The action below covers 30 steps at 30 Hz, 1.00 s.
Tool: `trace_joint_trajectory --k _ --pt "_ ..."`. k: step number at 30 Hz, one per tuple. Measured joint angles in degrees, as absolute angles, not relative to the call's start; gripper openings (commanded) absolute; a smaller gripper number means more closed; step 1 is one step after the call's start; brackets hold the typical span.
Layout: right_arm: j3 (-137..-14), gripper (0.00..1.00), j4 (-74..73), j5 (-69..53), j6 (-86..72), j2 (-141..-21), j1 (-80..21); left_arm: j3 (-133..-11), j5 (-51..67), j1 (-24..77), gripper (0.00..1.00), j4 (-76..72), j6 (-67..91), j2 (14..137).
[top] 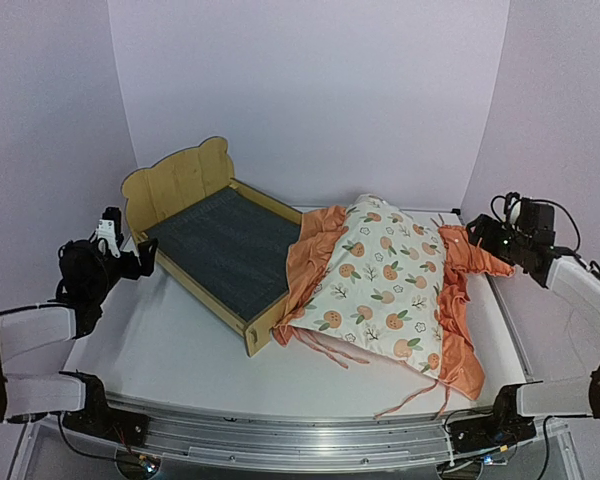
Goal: Set up the pet bed
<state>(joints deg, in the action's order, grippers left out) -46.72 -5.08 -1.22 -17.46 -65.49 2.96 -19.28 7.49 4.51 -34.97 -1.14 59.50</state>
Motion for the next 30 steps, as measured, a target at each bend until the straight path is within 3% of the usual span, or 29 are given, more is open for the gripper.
trace_joint_trajectory --k 5,12,13,20,30 --pt "-54.59 0.82 -10.55 -6.39 -22.38 -71.76 -0.43 -20.12 21.15 4.58 1.0 -25.9 -5.98 49.7" --pt "-62.05 0.81 -18.29 -1.18 -26.66 -86.65 -13.07 -28.9 32.58 6.08 1.0 -17.26 -7.29 57.24" --pt "-62.52 0.75 -19.32 -0.34 -27.05 -88.49 -13.2 -30.64 32.99 6.34 1.0 -16.39 -7.06 58.58" --pt "-64.77 0.0 -24.58 1.25 -28.19 -99.05 -12.99 -37.62 34.78 6.87 1.0 -16.14 -3.86 62.66" --pt "-73.23 0.0 -31.37 0.59 -20.13 -93.19 -12.99 -42.83 35.33 7.14 1.0 -17.03 3.68 64.13"
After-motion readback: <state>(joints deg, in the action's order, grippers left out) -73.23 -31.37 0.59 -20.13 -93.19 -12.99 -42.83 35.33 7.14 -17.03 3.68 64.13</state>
